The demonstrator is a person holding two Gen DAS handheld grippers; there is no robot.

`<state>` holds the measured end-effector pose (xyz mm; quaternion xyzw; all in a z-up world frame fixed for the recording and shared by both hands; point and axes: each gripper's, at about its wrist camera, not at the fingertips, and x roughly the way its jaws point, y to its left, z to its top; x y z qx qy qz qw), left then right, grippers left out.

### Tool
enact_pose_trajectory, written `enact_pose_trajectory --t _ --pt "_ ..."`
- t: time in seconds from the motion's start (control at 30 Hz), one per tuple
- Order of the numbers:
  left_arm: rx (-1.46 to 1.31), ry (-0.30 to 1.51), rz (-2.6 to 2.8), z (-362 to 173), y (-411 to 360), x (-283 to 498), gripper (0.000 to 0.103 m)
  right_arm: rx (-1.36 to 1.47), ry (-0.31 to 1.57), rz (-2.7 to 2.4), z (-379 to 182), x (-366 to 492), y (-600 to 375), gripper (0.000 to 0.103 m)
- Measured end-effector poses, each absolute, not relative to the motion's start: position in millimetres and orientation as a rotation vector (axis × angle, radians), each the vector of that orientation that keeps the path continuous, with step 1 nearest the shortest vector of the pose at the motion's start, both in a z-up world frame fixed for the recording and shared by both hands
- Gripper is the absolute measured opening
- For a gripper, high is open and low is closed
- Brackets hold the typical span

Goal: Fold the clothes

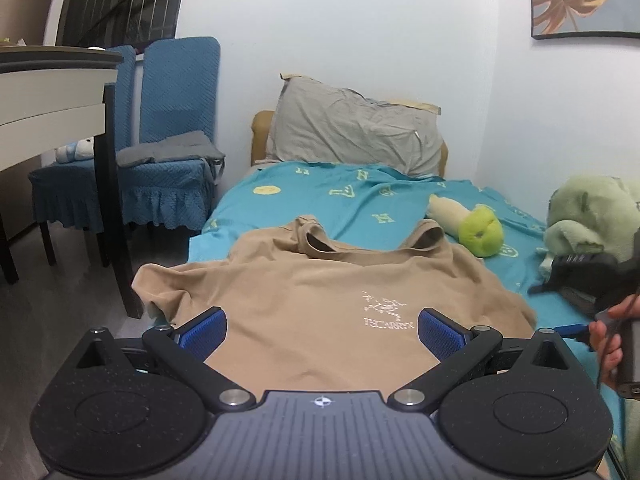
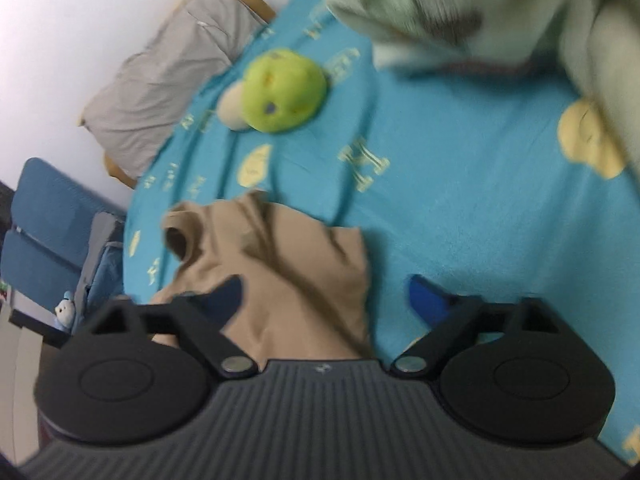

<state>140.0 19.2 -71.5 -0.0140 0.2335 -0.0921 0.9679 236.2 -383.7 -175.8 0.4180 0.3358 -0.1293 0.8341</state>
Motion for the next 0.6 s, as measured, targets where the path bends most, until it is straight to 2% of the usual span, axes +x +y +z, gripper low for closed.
enact_pose_trajectory --t 0.07,0.1,0.13,0.2,0.43,0.6 --pt "-0.035 0.476 -0.184 -75 20 144 0.103 0.888 0.723 -0.268 -191 247 -384 0.067" --pt "-0.037 0.480 -0.182 -76 20 145 0.103 0.870 0.723 -0.270 -196 250 -381 0.057" --pt "-0.038 0.485 -0.181 -77 20 147 0.103 0.825 0.704 -0.283 -195 252 -378 0.038" --pt "-0.042 0.494 -0.178 -80 21 150 0.103 0.750 0.691 -0.268 -190 257 -373 0.007" --pt "-0.051 0.507 -0.187 -84 22 153 0.103 0.599 0.496 -0.346 -132 253 -374 0.006" --pt "-0.034 0.515 -0.184 -87 21 153 0.103 0.563 0.502 -0.441 -135 247 -402 0.006"
